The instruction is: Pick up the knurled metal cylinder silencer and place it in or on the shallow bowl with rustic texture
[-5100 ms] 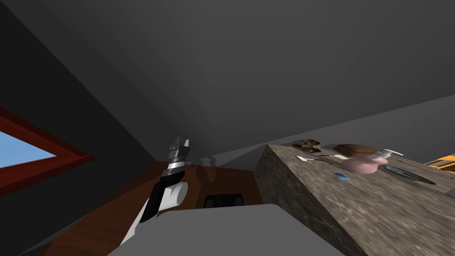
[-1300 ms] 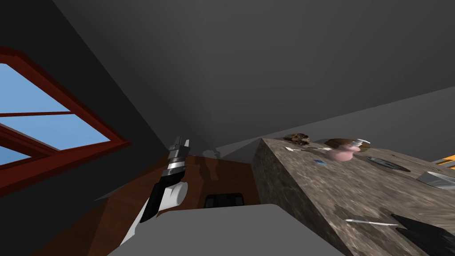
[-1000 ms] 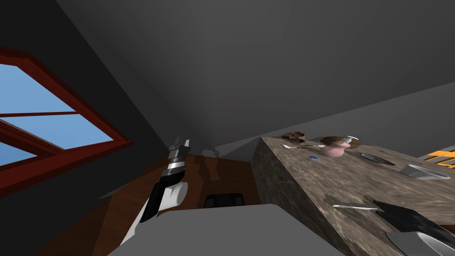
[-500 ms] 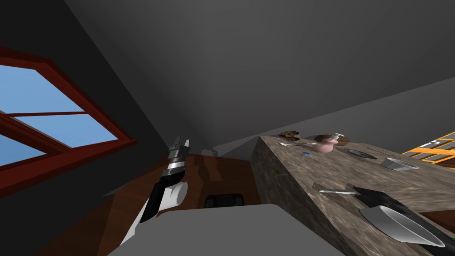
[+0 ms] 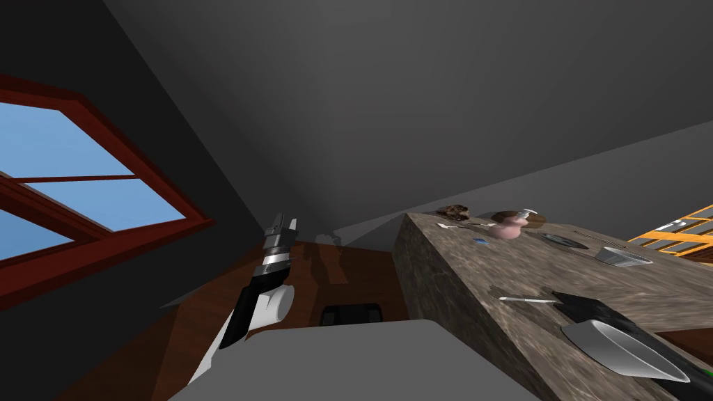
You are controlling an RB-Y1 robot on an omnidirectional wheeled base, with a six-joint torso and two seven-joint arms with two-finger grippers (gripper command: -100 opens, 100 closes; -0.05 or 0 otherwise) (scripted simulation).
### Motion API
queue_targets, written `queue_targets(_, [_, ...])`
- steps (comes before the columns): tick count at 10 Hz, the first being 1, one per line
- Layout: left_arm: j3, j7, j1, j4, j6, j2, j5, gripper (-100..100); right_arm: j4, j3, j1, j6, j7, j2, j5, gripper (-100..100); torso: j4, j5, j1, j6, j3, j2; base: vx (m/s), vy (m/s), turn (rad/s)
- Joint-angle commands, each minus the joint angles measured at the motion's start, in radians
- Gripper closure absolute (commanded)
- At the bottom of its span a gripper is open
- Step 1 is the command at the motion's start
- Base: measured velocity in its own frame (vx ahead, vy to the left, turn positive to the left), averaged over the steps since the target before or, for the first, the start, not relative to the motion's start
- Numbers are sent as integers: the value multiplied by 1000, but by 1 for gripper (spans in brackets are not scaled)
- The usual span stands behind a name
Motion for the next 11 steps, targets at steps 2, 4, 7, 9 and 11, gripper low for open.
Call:
queue_targets(2, [0, 0, 0, 0, 0, 0, 0, 0, 26, -24, 47, -47, 6, -6, -21, -100, 0, 0, 0, 0, 0, 0, -1, 5, 24])
queue_targets(4, [0, 0, 0, 0, 0, 0, 0, 0, 51, -48, 94, -94, 11, -13, -43, -100, 0, 0, 1, 0, 0, 0, -2, 7, 25])
queue_targets(7, [0, 0, 0, 0, 0, 0, 0, 0, 86, -80, 157, -156, 19, -21, -71, -100, 0, 0, 1, 0, 0, 0, -1, 7, 22])
queue_targets(9, [0, 0, 0, 0, 0, 0, 0, 0, 81, -77, 150, -149, 17, -22, -68, 0, 0, 0, 0, 0, 0, 0, 0, 0, 0])
queue_targets(11, [0, 0, 0, 0, 0, 0, 0, 0, 81, -77, 149, -148, 16, -22, -68, 0, 0, 0, 0, 0, 0, 0, 0, 0, 0])
